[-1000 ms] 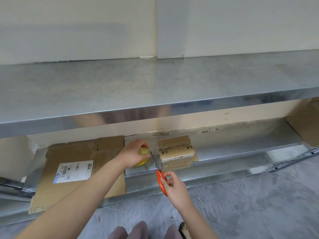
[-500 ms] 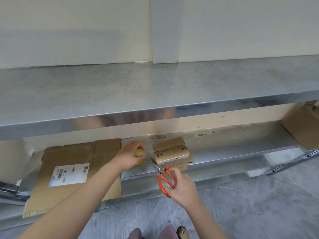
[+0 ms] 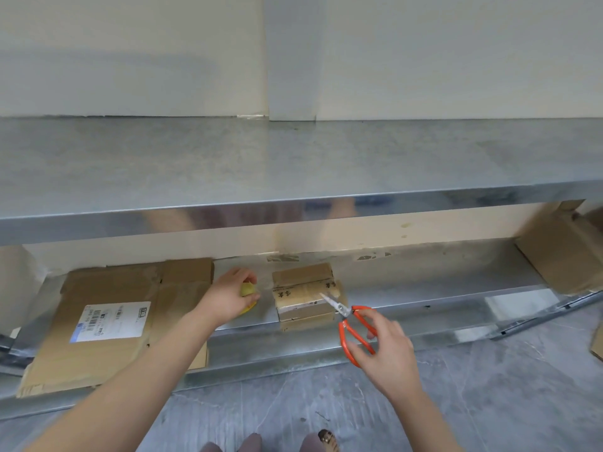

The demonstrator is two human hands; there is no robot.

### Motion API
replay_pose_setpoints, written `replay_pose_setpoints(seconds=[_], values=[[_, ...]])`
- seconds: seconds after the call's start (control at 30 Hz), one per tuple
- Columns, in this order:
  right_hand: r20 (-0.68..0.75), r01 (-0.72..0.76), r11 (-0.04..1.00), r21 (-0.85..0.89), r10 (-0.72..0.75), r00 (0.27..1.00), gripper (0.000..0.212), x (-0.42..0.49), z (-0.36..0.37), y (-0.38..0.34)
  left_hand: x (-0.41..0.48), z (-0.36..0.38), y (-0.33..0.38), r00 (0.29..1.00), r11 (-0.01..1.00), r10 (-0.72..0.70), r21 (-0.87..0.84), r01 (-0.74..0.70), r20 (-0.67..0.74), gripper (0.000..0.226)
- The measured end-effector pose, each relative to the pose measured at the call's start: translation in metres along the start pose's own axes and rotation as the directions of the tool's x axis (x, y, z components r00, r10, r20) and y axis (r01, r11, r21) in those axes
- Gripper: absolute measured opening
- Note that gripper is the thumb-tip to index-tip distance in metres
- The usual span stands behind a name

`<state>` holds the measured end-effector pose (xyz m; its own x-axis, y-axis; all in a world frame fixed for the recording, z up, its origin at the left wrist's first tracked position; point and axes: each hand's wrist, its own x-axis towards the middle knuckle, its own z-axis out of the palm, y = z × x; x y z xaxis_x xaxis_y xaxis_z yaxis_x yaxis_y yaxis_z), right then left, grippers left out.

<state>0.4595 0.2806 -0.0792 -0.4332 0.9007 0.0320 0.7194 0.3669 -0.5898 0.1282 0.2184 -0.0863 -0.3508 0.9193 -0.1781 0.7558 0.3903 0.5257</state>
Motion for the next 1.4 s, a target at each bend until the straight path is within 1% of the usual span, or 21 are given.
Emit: replay_pose_setpoints(seconds=[0.1, 0.17, 0.37, 0.5, 0.63, 0.7, 0.77, 0.87, 0.97, 1.03, 1.1, 1.17, 1.23, 1.33, 1.4], values=[[-0.064, -0.056, 0.997, -0.053, 0.052, 0.997, 0.043, 0.022, -0.014, 0.021, -0.003, 0.002, 0.006, 0.999, 1.0, -0.017, -0.009, 0.017, -0.028, 0.028], [-0.072, -0.105, 0.987, -0.123, 0.096, 0.993, 0.041, 0.041, -0.016, 0.034, -0.006, 0.004, 0.009, 0.998, 0.999, -0.031, -0.014, 0.031, -0.048, 0.028], [0.076, -0.147, 0.93, -0.338, 0.183, 0.98, 0.056, 0.101, -0.001, 0.063, -0.015, 0.01, 0.016, 0.989, 0.995, -0.1, -0.028, 0.098, -0.113, 0.028], [0.142, -0.132, 0.927, -0.351, 0.192, 0.971, 0.058, 0.128, 0.016, 0.07, -0.019, 0.018, 0.022, 0.98, 0.988, -0.15, -0.042, 0.146, -0.128, 0.028], [0.231, -0.069, 0.935, -0.347, 0.156, 0.96, 0.056, 0.13, 0.026, 0.081, -0.021, 0.024, 0.029, 0.967, 0.979, -0.2, -0.062, 0.192, -0.156, 0.029], [0.254, -0.005, 0.926, -0.378, 0.109, 0.961, 0.056, 0.121, 0.025, 0.085, -0.024, 0.026, 0.03, 0.959, 0.975, -0.221, -0.072, 0.211, -0.179, 0.03], [0.257, 0.09, 0.921, -0.379, 0.011, 0.966, 0.056, 0.109, 0.019, 0.084, -0.026, 0.026, 0.03, 0.953, 0.972, -0.231, -0.08, 0.219, -0.196, 0.03], [0.216, 0.217, 0.925, -0.312, -0.154, 0.964, 0.055, 0.09, 0.007, 0.069, -0.027, 0.024, 0.032, 0.952, 0.973, -0.225, -0.089, 0.211, -0.208, 0.029], [0.173, 0.342, 0.904, -0.257, -0.305, 0.936, 0.06, 0.081, 0.003, 0.036, -0.027, 0.019, 0.035, 0.954, 0.977, -0.209, -0.089, 0.194, -0.214, 0.03], [0.16, 0.397, 0.893, -0.212, -0.369, 0.916, 0.058, 0.083, 0.009, 0.01, -0.028, 0.017, 0.036, 0.958, 0.98, -0.193, -0.086, 0.178, -0.211, 0.03], [0.19, 0.396, 0.902, -0.169, -0.365, 0.912, 0.057, 0.087, 0.02, -0.011, -0.028, 0.015, 0.035, 0.961, 0.982, -0.181, -0.09, 0.166, -0.207, 0.03], [0.225, 0.345, 0.929, -0.134, -0.311, 0.924, 0.055, 0.09, 0.032, -0.018, -0.03, 0.014, 0.032, 0.964, 0.983, -0.173, -0.099, 0.156, -0.2, 0.03], [0.229, 0.305, 0.946, -0.111, -0.274, 0.934, 0.052, 0.089, 0.04, -0.016, -0.032, 0.014, 0.028, 0.971, 0.984, -0.161, -0.109, 0.144, -0.176, 0.03], [0.215, 0.314, 0.947, -0.066, -0.294, 0.932, 0.051, 0.084, 0.047, -0.008, -0.033, 0.012, 0.02, 0.984, 0.987, -0.131, -0.108, 0.117, -0.125, 0.027], [0.228, 0.338, 0.938, -0.081, -0.313, 0.922, 0.051, 0.083, 0.05, -0.005, -0.032, 0.01, 0.015, 0.989, 0.991, -0.106, -0.089, 0.097, -0.103, 0.025]])
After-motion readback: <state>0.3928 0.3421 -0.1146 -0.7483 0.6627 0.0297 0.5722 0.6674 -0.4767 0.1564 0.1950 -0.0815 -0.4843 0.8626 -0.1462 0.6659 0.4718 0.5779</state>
